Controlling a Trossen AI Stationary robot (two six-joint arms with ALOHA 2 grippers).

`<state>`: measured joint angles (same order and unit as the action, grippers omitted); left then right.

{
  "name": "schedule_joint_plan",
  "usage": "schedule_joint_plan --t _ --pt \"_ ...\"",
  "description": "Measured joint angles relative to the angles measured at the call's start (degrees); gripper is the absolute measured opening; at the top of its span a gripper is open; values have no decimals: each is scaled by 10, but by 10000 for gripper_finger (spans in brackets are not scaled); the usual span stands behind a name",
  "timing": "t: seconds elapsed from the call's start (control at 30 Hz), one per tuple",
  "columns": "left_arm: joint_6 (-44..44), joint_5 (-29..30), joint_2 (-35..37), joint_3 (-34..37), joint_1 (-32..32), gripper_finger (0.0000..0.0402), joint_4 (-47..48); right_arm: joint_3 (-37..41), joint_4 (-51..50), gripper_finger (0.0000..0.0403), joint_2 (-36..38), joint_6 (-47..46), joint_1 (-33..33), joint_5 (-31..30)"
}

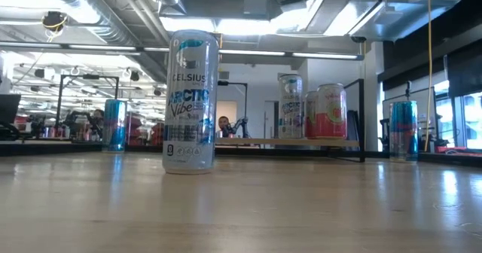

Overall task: Place canned beverage on shelf
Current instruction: Put the white soda can on the shelf

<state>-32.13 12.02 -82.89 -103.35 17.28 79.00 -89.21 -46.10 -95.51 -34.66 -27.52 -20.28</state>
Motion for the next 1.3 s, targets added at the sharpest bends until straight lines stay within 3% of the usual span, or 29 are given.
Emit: schedule_joint_plan --t 0.17,0.3,0.57,0.73,1.0,1.3 --pt "-59 97 59 33 77 306 -3 0 78 349 -17 67 27 -16" --pt "-112 138 100 104 129 306 -18 0 131 349 -40 108 58 -13" --pt "-166 140 164 297 188 306 -177 0 204 349 -81 160 99 42" --pt "-191 133 176 381 205 306 -258 0 226 349 -98 186 101 51" --pt "-233 122 175 430 211 306 -271 0 240 349 -122 187 108 18" --pt "-233 114 175 430 211 306 -280 1 249 349 -160 185 126 45"
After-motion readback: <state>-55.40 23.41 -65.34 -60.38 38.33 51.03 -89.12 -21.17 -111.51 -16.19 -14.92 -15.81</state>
